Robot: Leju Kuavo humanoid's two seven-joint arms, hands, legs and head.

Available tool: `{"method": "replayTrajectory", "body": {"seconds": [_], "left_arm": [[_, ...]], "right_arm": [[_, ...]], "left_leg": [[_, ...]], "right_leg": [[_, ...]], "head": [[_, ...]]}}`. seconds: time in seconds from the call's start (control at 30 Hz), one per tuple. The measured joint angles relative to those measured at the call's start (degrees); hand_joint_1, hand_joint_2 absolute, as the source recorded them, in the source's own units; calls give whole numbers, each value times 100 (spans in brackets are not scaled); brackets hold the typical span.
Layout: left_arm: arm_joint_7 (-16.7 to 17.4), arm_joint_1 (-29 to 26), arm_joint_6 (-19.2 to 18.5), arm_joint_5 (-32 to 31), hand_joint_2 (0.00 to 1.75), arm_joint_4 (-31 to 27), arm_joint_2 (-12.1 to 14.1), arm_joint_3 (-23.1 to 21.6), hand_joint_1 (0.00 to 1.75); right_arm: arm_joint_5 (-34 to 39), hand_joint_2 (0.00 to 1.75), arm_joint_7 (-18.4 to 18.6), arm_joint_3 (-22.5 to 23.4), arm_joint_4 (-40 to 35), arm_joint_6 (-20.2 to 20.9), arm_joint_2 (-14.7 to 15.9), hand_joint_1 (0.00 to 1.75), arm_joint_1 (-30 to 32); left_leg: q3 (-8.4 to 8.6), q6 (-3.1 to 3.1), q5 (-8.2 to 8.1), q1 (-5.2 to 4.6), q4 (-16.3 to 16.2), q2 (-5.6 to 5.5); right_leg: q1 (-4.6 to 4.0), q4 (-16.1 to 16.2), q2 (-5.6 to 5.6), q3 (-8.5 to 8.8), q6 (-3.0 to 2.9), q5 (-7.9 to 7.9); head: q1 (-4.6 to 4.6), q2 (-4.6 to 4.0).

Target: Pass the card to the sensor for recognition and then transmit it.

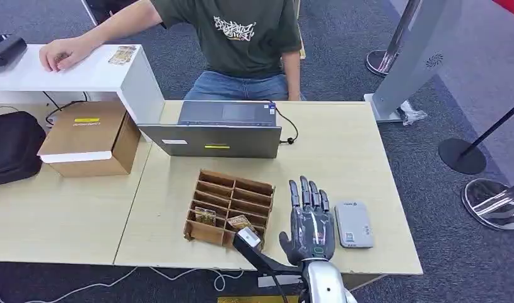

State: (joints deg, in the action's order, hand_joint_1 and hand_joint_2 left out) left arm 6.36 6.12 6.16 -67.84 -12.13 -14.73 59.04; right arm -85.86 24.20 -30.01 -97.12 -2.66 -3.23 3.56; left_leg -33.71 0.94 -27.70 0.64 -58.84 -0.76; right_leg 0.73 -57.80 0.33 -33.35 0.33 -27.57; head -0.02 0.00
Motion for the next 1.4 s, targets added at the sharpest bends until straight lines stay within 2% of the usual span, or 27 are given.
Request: {"method": "replayTrajectory", "body": {"seconds": [0.13,0.23,0.5,0.67,0.73,0.93,1.4], "left_arm": [[41,16,0,-15,0,0,-11,0,0],[48,28,0,6,0,0,-26,0,0],[83,43,-20,133,0,0,-26,0,0],[81,39,-48,236,0,0,-9,0,0],[81,39,-70,264,0,0,2,0,0],[83,38,-72,323,0,0,11,4,0],[98,37,-90,317,0,0,11,4,0]], "right_arm": [[48,175,-219,0,285,-274,4,0,-41],[42,175,-272,-9,505,-296,4,0,-78],[118,175,-366,-182,693,610,66,0,-160],[44,175,86,-293,451,1205,118,0,-71],[50,175,159,-371,352,1296,175,0,-58],[204,175,257,-461,219,1243,265,0,-45],[407,175,294,-474,212,1073,267,0,-47]], "left_leg": [[0,0,0,0,0,0],[0,0,0,0,0,0],[1,0,0,0,0,0],[0,0,0,0,0,0],[1,0,0,0,0,1],[1,0,0,0,0,2],[0,0,-1,0,0,2]], "right_leg": [[0,0,0,1,0,0],[0,0,0,1,0,0],[0,0,0,0,0,0],[0,0,0,0,-2,-2],[0,0,2,-1,-3,-2],[0,0,1,-1,-3,-2],[0,0,1,-1,-3,-2]], "head": [[0,-2],[0,-2],[0,-2],[2,-2],[0,-2],[0,0],[0,0]]}}
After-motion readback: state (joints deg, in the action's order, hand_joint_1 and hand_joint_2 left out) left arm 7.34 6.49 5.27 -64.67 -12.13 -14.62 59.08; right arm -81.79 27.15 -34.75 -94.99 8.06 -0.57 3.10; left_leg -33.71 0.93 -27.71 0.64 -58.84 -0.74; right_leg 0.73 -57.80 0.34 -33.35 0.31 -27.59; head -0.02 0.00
